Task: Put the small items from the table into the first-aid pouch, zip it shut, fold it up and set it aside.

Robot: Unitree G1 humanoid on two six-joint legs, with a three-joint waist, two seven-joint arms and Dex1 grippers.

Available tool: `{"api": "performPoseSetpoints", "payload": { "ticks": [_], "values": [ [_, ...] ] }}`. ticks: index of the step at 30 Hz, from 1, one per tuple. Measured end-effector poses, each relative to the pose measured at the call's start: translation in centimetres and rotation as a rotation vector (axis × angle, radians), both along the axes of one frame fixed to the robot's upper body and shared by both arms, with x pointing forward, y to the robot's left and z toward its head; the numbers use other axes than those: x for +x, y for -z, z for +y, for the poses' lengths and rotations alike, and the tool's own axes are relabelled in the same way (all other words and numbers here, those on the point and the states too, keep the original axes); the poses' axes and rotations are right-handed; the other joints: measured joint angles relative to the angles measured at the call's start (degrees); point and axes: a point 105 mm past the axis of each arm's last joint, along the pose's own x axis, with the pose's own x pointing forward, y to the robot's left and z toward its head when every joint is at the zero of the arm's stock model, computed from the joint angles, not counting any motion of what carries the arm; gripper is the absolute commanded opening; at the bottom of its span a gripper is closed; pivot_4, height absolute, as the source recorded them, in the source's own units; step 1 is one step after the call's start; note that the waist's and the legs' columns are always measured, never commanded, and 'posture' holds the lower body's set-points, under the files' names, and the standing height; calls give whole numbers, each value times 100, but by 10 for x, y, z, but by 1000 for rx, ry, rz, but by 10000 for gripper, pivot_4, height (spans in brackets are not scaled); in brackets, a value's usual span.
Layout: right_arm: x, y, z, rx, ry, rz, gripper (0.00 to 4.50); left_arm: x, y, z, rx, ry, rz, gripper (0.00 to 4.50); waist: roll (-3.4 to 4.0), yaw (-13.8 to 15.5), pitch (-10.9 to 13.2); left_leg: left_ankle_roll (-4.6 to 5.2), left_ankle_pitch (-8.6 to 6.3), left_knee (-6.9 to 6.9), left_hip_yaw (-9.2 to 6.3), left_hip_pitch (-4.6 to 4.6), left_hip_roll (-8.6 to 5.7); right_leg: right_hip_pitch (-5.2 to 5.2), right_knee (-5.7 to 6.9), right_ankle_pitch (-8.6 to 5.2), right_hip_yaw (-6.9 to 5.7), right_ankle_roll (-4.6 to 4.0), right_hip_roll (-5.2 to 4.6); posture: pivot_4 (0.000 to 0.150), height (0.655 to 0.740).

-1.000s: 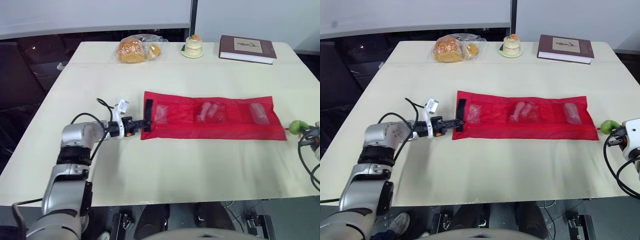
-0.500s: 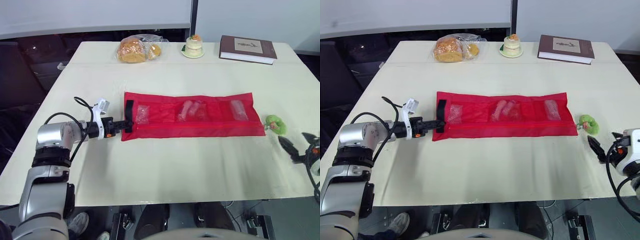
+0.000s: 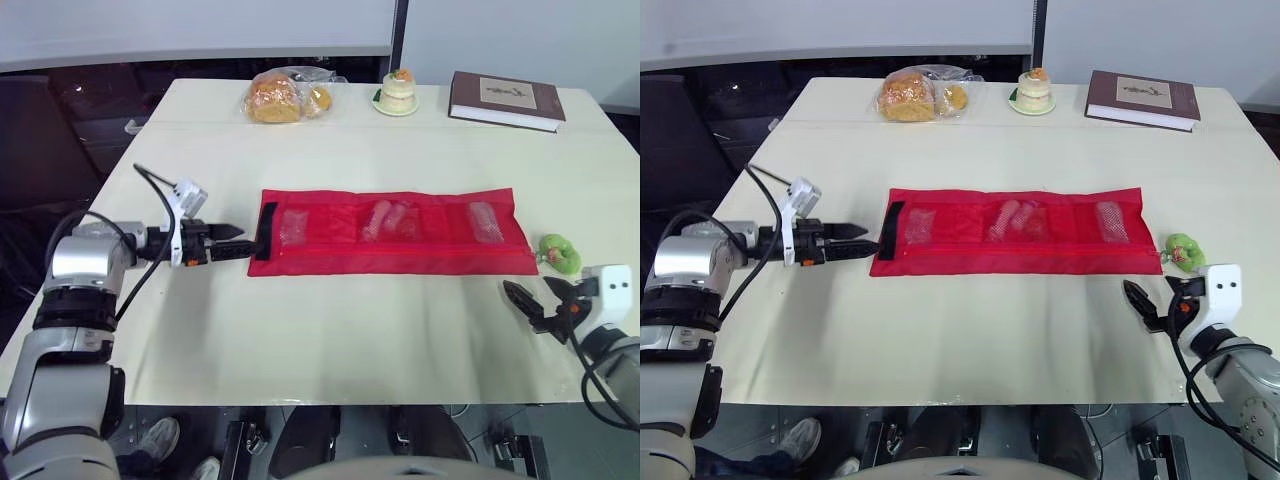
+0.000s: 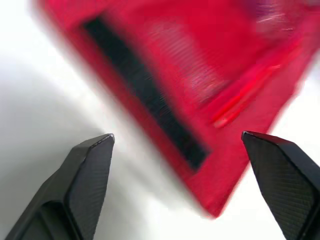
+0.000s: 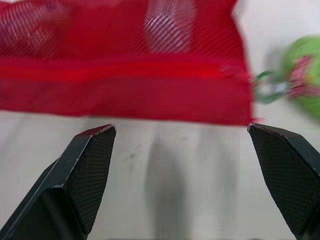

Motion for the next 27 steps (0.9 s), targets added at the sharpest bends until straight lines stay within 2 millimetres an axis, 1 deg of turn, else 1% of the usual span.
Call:
{"api": "performPoseSetpoints", "payload": {
  "ticks": [3, 4, 6, 9, 10, 13, 16, 22, 24, 27],
  "values": [
    [7, 3, -1, 30, 31, -3, 45000, -5, -31, -32, -36, 171, -120, 44587, 1, 28, 0, 0, 0, 1, 3, 0, -2, 0, -1, -2, 3, -3, -1, 1500, 7289],
    [9, 4, -2, 35, 39, -4, 45000, -7, -37, -40, -49, 207, -143, 44587, 1, 25, 0, 0, 0, 1, 3, 0, -2, 0, -1, -2, 3, -3, 0, 1500, 7289],
    [14, 7, -3, 62, 72, -3, 45000, -14, -48, -58, -84, 292, -177, 44587, 2, 5, 1, 0, 0, 1, 4, 2, 0, 0, 2, 1, 4, 1, 6, 1500, 7289],
    [19, 10, -5, 88, 107, -2, 45000, -20, -54, -70, -102, 346, -191, 44587, 2, -30, 1, 0, 0, 1, 3, 2, 3, -1, 4, 1, 5, 1, 13, 1500, 7289],
    [25, 10, -8, 95, 131, -3, 45000, -26, -59, -81, -121, 400, -205, 44587, 4, -53, 2, 0, 0, 1, 3, 2, 3, -1, 5, 1, 6, 1, 14, 1500, 7289],
    [31, 8, -9, 108, 144, -23, 45000, -33, -67, -92, -133, 455, -224, 44587, 4, -80, 3, 0, 0, 1, 1, 2, 2, -1, 5, 0, 7, 2, 17, 1500, 7289],
    [40, 9, -6, 154, 153, -25, 45000, -44, -78, -109, -151, 542, -263, 44587, 6, -89, 5, 0, 0, 1, 0, 2, 1, -1, 6, 0, 8, 2, 18, 1500, 7289],
    [46, 4, 7, 301, 129, -10, 45000, -50, -89, -121, -160, 589, -297, 44587, 8, -137, 5, 0, 1, 0, 1, 5, 6, -1, 6, 0, 11, 2, 25, 1500, 7289],
    [47, 4, 10, 326, 126, 0, 39910, -51, -89, -123, -160, 595, -301, 45000, 8, -140, 5, 0, 1, 0, 1, 6, 8, -1, 6, 0, 12, 2, 28, 1500, 7289],
    [47, 8, 13, 347, 128, 21, 28442, -51, -88, -124, -159, 595, -300, 45000, 8, -141, 5, 0, 1, 0, 2, 6, 9, -1, 6, 0, 12, 2, 29, 1500, 7289]
  ]
}}
